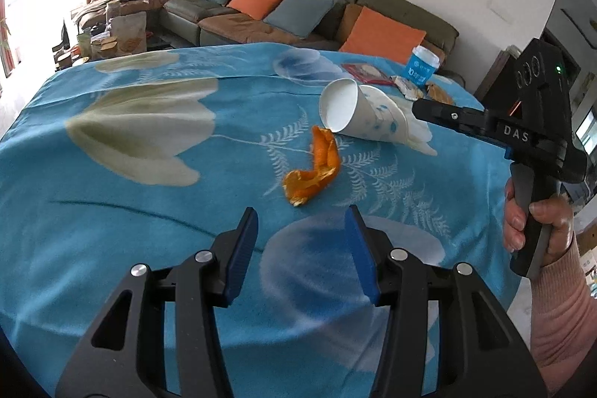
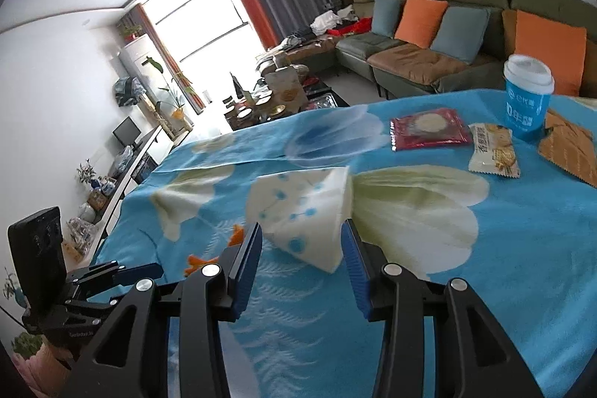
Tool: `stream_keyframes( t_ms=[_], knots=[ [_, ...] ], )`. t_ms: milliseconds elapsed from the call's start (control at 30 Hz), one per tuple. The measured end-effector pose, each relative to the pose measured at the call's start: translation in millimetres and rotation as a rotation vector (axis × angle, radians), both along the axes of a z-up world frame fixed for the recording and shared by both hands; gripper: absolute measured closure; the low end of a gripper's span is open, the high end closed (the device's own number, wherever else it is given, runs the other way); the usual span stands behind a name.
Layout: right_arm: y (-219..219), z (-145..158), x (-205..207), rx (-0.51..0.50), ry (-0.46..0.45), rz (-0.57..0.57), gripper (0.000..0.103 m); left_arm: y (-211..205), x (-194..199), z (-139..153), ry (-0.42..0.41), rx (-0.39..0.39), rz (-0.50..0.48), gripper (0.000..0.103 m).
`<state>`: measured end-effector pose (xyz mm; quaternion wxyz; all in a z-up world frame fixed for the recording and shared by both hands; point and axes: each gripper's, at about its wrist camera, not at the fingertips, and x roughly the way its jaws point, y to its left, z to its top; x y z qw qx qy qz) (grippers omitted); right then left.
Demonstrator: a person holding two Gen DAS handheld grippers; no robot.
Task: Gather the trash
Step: 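Grasp the orange peel with the left tool while the right tool grasps the white paper cup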
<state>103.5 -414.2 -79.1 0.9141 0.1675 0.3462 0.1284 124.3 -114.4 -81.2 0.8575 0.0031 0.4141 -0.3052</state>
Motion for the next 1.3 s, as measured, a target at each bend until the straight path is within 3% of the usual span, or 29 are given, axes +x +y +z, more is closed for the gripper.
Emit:
stream_keyframes(
  t_ms=[333, 633, 733, 900, 967, 1067, 1200, 1267, 1300],
  knots=[
    [-13.2, -12.6, 19.0, 0.079, 0.035, 0.018, 0.058, -18.2, 24.7, -9.0, 0.051, 0.03, 0.003, 0.056],
    [-10.9, -17.5, 23.0, 0.137, 0.043, 0.075, 0.059, -26.3, 28.1, -9.8, 0.036, 0.05, 0.002, 0.056],
    [-8.3, -16.8, 21.9, 0.141, 0.038, 0.095, 0.066, -27.7, 28.4, -9.9, 0.034, 0.053, -0.006, 0.069],
    [-5.1, -16.6, 18.6, 0.154, 0.032, 0.121, 0.075, -24.9, 27.1, -7.6, 0.026, 0.045, 0.0, 0.075],
    [-3.2, -17.0, 17.4, 0.162, 0.031, 0.135, 0.085, -23.7, 26.1, -7.4, 0.024, 0.041, 0.005, 0.077],
    [-0.5, -17.1, 15.1, 0.162, 0.028, 0.148, 0.088, -21.8, 22.9, -6.0, 0.018, 0.039, 0.008, 0.078],
    [6.7, -17.5, 15.4, 0.172, 0.037, 0.164, 0.088, -19.0, 17.9, -4.1, 0.007, 0.034, 0.014, 0.079],
    [7.8, -18.8, 17.4, 0.196, 0.043, 0.171, 0.078, -16.9, 14.9, -2.7, 0.0, 0.031, 0.017, 0.079],
    [9.6, -18.9, 18.0, 0.2, 0.046, 0.172, 0.078, -15.8, 13.6, -2.3, -0.001, 0.03, 0.016, 0.079]
  ],
)
